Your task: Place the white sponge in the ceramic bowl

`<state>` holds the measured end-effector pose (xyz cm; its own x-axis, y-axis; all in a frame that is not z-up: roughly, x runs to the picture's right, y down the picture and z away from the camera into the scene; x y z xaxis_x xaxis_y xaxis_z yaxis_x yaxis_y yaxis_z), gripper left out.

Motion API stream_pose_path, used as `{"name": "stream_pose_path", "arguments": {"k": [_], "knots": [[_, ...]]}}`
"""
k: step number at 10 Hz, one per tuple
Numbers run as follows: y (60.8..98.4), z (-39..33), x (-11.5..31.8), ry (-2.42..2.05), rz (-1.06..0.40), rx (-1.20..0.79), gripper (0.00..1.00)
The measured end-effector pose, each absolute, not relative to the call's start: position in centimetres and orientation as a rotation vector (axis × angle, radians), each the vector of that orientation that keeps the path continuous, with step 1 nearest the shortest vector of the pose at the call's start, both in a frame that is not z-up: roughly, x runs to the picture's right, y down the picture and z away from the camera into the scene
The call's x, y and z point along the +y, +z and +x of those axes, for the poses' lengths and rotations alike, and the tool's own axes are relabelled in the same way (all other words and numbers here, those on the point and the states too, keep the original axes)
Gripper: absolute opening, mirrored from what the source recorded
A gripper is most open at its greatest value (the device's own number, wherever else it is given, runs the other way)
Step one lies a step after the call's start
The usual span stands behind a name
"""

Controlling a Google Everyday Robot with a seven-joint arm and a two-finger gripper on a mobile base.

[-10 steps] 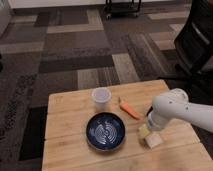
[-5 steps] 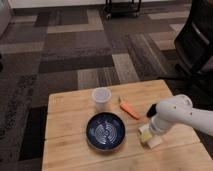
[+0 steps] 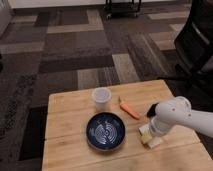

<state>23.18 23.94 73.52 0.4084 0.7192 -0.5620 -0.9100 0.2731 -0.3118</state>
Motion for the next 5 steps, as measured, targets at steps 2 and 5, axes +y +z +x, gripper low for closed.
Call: {"name": "stream_pose_path", "arguments": {"k": [2, 5], "knots": [[73.1, 21.4, 23.3, 1.103, -0.670, 0.304, 0.01], [71.1, 19.9, 20.4, 1.097, -0.683, 0.291, 0.00]]}}
